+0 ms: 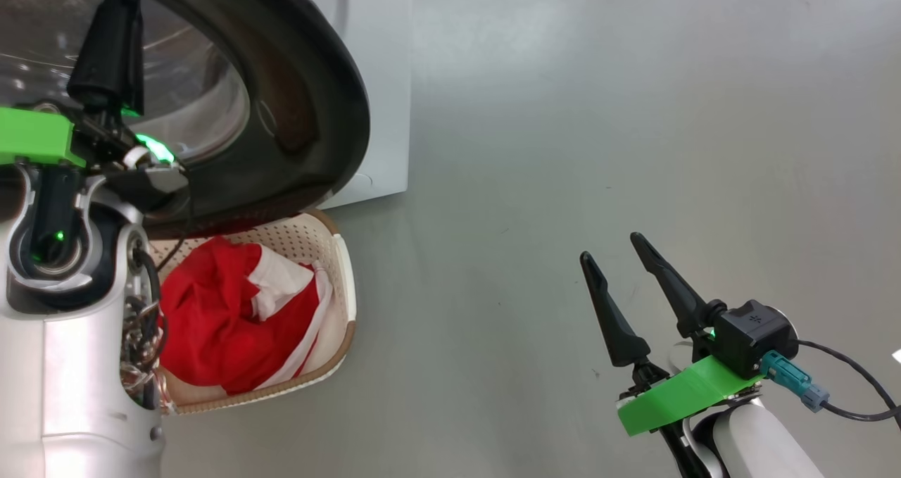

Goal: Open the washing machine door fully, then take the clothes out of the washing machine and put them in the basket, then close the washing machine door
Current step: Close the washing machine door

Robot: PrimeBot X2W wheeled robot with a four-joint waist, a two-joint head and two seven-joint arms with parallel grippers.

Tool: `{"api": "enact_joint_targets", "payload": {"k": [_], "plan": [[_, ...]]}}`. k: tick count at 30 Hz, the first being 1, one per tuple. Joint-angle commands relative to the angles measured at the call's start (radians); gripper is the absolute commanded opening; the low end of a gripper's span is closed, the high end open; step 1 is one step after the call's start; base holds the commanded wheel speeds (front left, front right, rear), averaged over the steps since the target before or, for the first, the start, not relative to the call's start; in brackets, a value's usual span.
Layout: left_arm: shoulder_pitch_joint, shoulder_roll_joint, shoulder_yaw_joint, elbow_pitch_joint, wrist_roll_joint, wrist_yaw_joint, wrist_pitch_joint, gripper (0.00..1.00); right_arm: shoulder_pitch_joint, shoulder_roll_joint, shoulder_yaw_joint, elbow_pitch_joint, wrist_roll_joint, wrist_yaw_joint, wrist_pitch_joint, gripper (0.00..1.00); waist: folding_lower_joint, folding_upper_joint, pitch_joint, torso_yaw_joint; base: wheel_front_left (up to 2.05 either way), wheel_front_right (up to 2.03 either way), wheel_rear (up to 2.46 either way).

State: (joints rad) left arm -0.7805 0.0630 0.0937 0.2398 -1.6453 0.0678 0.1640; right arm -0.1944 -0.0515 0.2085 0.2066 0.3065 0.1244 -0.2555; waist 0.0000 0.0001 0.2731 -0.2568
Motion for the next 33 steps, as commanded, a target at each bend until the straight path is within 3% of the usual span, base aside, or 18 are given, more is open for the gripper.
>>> {"api": "enact_joint_targets", "payload": {"k": [1, 10, 11, 12, 13, 20, 27, 33], "plan": [[-0.032, 0.036, 0.02, -0.021, 0.007, -0.014, -0.001, 0.0, -0.029, 0.001, 0.021, -0.029, -0.011, 0.006, -0.006, 1.0, 0.0, -0.0001, 0.005, -0.006, 0.0, 0.0, 0.0], [-0.007, 0.043, 0.009, -0.021, 0.028, -0.038, 0.003, 0.0, -0.026, 0.001, 0.018, -0.02, -0.006, 0.006, -0.006, 1.0, 0.0, -0.0001, -0.01, 0.019, 0.0, 0.0, 0.0], [0.003, 0.044, 0.006, -0.025, 0.035, -0.042, 0.002, 0.25, -0.025, 0.001, 0.018, -0.018, -0.005, 0.006, -0.006, 1.0, 0.0, -0.0001, -0.014, 0.025, 0.0, 0.0, 0.0], [0.015, 0.043, 0.002, -0.03, 0.039, -0.044, 0.002, 0.72, -0.025, 0.001, 0.019, -0.016, -0.004, 0.006, -0.006, 1.0, 0.0, -0.0001, -0.019, 0.032, 0.0, 0.0, 0.0], [0.028, 0.043, -0.003, -0.035, 0.042, -0.044, 0.005, 1.0, -0.024, 0.001, 0.019, -0.014, -0.002, 0.006, -0.006, 1.0, 0.0, -0.0001, -0.024, 0.039, 0.0, 0.0, 0.0], [0.142, 0.063, -0.034, -0.102, 0.113, -0.057, -0.008, 1.0, -0.021, 0.001, 0.023, 0.0, 0.001, 0.006, -0.006, 1.0, 0.0, -0.0001, -0.069, 0.098, 0.0, 0.0, 0.0], [0.287, 0.15, -0.113, -0.18, 0.4, -0.096, -0.135, 1.0, -0.012, 0.001, 0.018, 0.008, 0.002, 0.006, -0.006, 1.0, 0.0, -0.0001, -0.121, 0.159, 0.0, 0.0, 0.0], [0.395, 0.199, -0.149, -0.234, 0.59, -0.094, -0.248, 1.0, -0.007, 0.001, 0.02, 0.002, -0.006, 0.006, -0.006, 1.0, 0.0, -0.0001, -0.16, 0.18, 0.0, 0.0, 0.0]]}}
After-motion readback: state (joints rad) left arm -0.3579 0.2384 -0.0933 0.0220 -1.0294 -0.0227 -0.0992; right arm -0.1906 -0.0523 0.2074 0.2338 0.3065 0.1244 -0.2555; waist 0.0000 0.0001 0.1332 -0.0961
